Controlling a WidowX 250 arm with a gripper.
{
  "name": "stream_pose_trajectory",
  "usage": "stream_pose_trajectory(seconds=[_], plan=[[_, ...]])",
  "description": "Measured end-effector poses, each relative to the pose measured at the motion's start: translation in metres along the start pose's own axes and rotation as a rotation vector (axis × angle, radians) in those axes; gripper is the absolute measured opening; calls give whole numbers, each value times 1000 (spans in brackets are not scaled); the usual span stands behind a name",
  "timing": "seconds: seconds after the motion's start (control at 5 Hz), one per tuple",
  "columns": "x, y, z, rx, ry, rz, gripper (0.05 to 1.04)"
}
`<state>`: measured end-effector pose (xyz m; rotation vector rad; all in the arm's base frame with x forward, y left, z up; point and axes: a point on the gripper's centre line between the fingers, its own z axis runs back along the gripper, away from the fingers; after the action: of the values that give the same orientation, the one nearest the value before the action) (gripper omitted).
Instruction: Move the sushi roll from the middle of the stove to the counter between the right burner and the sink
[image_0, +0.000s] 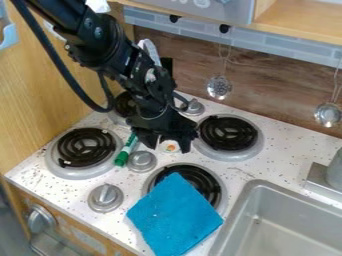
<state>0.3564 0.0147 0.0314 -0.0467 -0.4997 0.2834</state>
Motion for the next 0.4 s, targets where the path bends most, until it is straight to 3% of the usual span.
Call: stream_pose_trajectory(seconds=[0.4], plan=[[27, 6, -22, 9, -20, 61, 1006]])
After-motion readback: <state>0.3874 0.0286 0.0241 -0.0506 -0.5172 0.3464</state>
